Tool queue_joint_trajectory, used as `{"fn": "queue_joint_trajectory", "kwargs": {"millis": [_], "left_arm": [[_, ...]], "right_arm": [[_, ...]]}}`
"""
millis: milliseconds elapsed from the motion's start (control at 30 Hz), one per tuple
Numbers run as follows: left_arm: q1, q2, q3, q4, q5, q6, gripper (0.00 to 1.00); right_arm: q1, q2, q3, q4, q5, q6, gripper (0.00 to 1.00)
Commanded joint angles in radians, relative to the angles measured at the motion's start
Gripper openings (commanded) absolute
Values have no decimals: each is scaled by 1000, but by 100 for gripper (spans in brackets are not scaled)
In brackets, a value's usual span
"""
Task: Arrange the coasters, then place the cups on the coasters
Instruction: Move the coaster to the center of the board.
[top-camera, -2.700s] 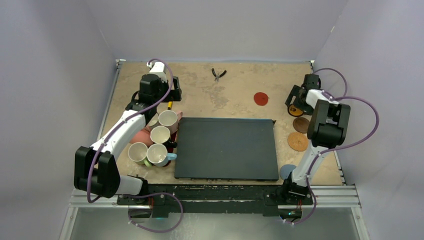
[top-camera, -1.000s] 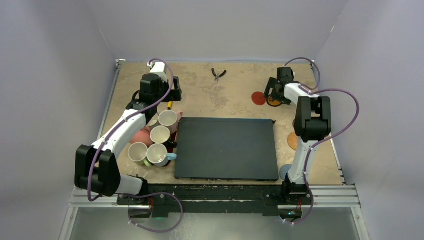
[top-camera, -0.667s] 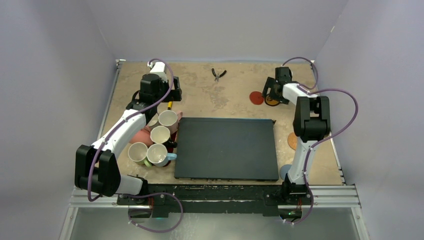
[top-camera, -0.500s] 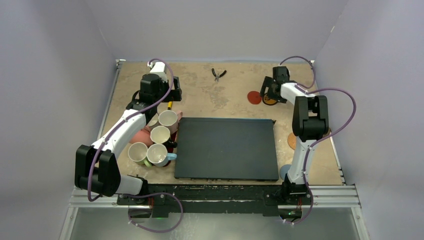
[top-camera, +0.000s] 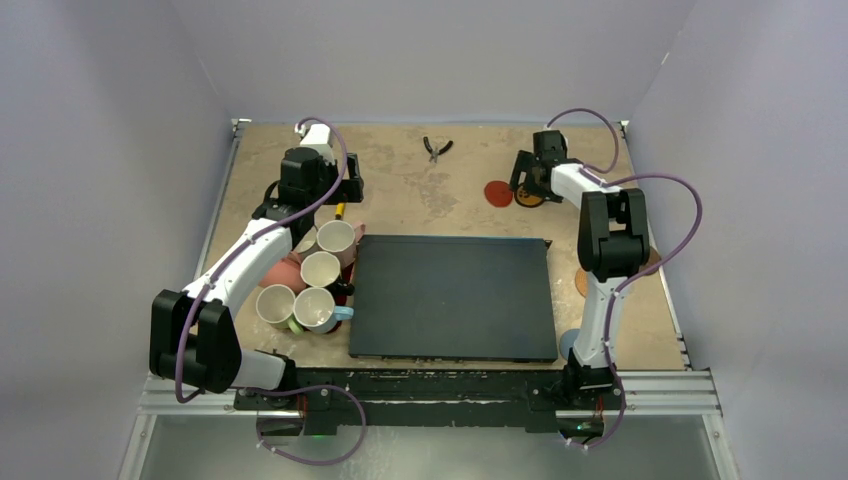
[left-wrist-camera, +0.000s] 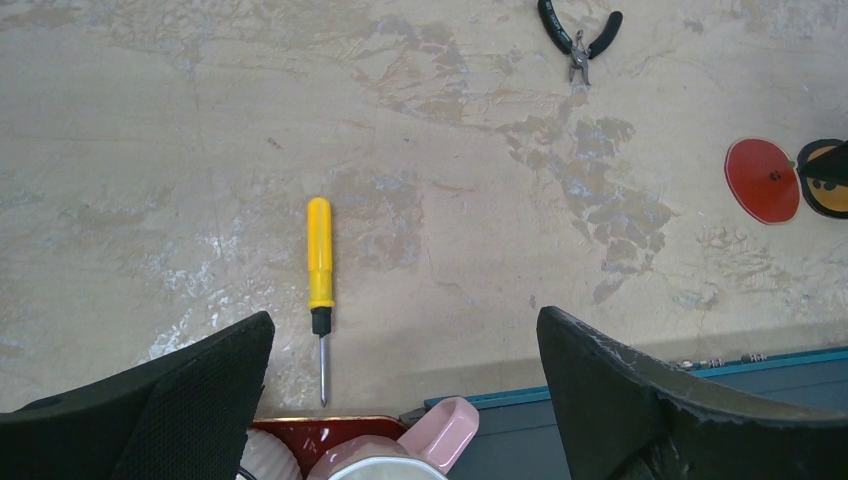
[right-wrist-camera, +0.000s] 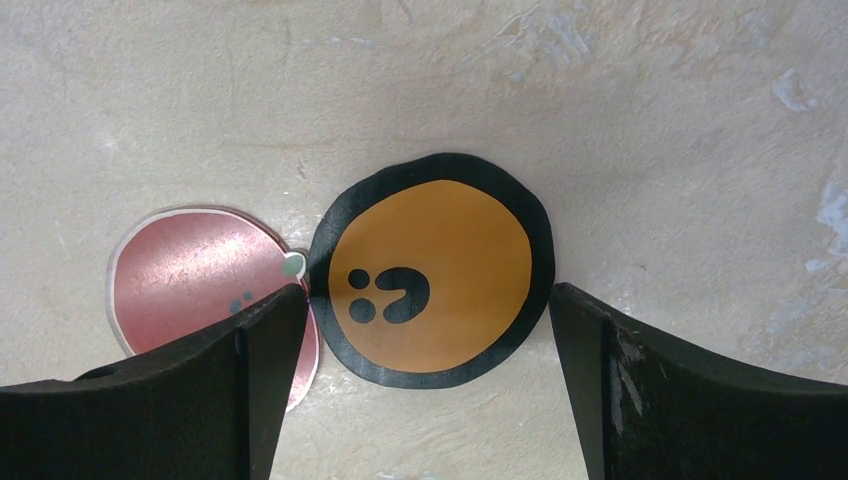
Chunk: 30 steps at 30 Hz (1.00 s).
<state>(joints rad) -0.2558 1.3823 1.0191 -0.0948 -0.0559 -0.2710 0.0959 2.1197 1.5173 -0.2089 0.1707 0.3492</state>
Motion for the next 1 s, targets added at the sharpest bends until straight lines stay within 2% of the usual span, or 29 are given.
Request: {"fn": "queue_joint_trajectory", "kwargs": {"millis": [0, 467, 800, 967], "left_arm": [[0, 6, 46, 18, 8, -8, 99], [-1, 10, 44, 18, 11, -10, 99], [-2, 11, 44, 19, 13, -13, 99], [-5, 11, 45, 20, 16, -13, 99]], "right_arm": [[45, 63, 8, -71, -51, 51, 93], [127, 113, 71, -105, -28, 63, 93], [126, 10, 81, -138, -5, 44, 97], [139, -46, 30, -136, 0, 8, 97]]}}
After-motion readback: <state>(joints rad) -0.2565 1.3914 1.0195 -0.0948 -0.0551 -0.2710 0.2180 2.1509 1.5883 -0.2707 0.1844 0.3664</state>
